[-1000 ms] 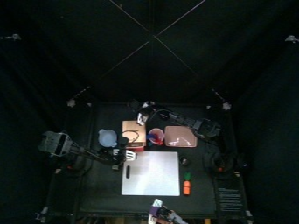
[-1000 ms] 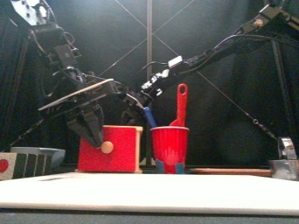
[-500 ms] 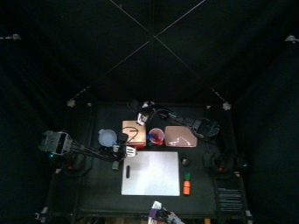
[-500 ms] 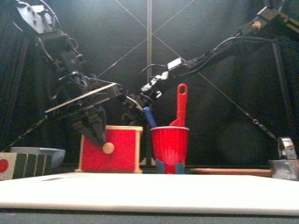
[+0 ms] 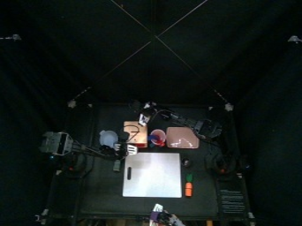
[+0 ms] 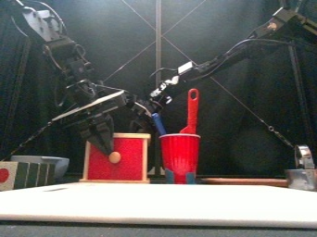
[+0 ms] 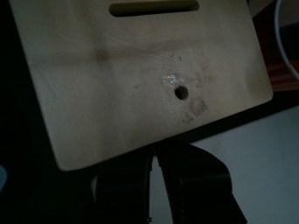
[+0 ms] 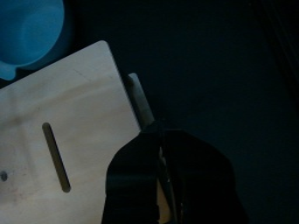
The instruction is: Close drawer
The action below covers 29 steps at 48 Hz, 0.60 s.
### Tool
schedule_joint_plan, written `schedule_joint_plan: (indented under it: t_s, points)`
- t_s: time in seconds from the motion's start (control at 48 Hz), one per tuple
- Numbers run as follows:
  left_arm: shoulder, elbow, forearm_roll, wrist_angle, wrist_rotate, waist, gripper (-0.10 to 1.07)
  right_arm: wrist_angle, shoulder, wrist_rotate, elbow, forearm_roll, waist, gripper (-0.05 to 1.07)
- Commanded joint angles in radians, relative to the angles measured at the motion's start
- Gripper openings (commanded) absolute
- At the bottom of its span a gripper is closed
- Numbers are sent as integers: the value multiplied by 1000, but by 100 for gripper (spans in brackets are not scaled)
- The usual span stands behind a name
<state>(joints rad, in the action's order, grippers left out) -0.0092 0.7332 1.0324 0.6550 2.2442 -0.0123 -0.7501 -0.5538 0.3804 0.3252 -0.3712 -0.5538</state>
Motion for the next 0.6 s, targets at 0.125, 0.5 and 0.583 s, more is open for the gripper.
schedule_joint_plan:
  t_s: [0.125,0.5,0.583]
  points:
    - [-15,-12,23,-2,-5,14,54,-5,23,3,14,0,5,36]
    - [-52,-11,31,3,-3,-41,71,3,49,3,26,3,6,36]
    - [-67,-8,31,3,-3,-61,74,5,57,3,26,3,6,36]
